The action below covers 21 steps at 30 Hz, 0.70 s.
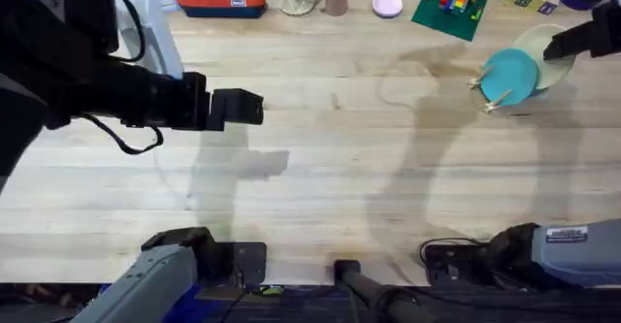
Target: Pick up the plates from the table one by one and place each into a slot on the dish rack.
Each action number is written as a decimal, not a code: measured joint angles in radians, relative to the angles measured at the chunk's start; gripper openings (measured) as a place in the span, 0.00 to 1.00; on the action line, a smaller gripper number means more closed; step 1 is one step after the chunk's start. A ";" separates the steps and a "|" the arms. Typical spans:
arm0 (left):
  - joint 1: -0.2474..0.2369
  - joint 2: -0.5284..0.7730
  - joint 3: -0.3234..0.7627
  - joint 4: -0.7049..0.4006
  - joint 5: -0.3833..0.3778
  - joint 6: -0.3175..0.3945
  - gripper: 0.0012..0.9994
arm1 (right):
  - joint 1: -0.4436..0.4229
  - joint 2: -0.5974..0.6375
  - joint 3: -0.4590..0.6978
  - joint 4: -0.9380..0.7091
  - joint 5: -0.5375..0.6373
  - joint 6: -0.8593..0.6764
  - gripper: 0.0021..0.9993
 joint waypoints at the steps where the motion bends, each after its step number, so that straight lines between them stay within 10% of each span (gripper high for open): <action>1: 0.000 0.000 0.000 0.000 0.000 0.000 0.99 | 0.000 0.000 0.000 0.000 0.000 0.000 0.03; 21: 0.000 0.000 0.000 0.000 0.000 0.000 0.99 | 0.000 -0.084 0.000 0.001 0.019 0.002 0.03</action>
